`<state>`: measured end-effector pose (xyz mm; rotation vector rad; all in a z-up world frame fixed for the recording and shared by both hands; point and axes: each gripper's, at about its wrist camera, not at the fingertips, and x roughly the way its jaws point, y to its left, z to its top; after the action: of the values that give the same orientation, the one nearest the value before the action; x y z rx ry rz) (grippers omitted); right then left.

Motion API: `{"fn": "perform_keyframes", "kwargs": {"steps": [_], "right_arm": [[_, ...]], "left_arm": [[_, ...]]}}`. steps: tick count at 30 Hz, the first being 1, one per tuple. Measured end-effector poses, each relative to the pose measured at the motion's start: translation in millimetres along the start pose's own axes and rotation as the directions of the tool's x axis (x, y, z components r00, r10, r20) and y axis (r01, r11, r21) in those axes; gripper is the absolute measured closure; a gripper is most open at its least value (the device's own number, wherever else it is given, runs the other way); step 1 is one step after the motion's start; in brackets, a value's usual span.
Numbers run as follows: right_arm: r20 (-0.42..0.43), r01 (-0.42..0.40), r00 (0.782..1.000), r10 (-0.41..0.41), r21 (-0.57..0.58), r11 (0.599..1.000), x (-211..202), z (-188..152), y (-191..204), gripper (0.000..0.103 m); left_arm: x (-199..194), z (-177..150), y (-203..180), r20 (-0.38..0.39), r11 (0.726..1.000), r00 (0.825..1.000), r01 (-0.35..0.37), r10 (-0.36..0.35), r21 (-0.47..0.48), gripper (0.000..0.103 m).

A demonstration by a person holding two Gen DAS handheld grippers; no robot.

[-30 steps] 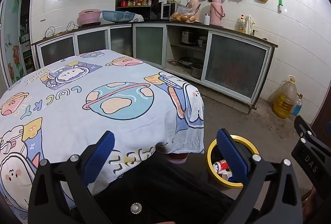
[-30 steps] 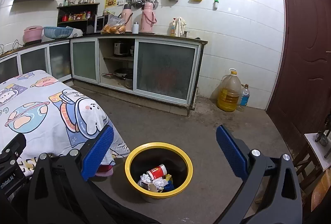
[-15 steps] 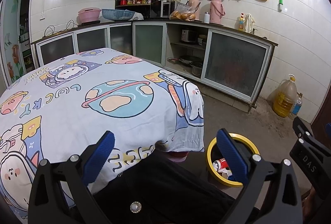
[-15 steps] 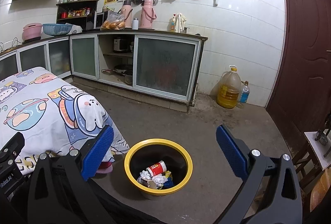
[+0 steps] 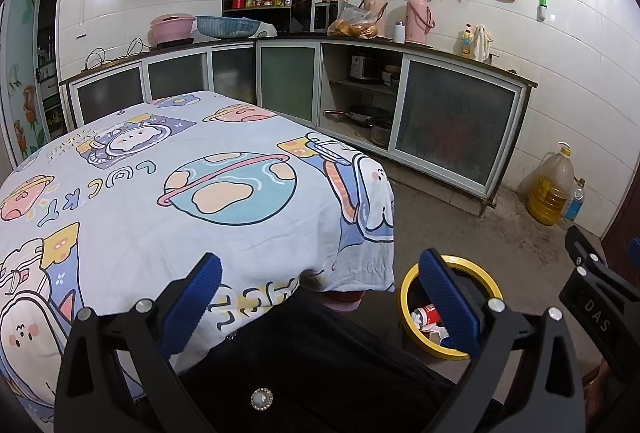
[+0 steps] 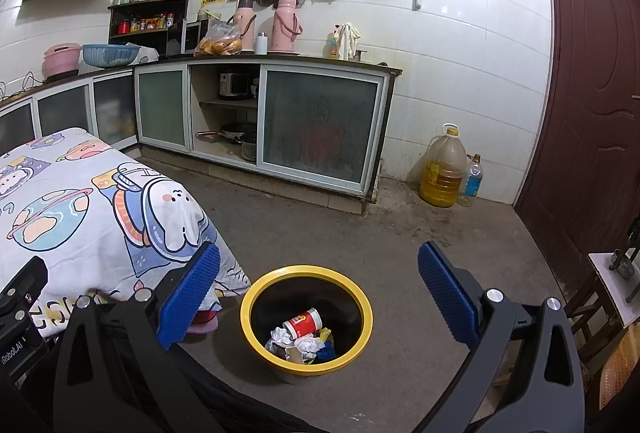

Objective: Collect trash

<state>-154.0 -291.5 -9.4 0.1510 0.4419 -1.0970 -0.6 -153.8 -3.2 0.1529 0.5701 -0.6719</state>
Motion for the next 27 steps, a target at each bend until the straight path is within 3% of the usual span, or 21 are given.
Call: {"fn": "perform_keyframes", "kwargs": {"steps": [27], "right_arm": [[-0.002, -0.001, 1.0, 0.001, 0.0, 1.0, 1.9, -0.3, -0.8, 0.008]], "left_arm": [[0.0, -2.2, -1.1, 0.001, 1.0, 1.0, -0.002, 0.002, 0.001, 0.008]]}}
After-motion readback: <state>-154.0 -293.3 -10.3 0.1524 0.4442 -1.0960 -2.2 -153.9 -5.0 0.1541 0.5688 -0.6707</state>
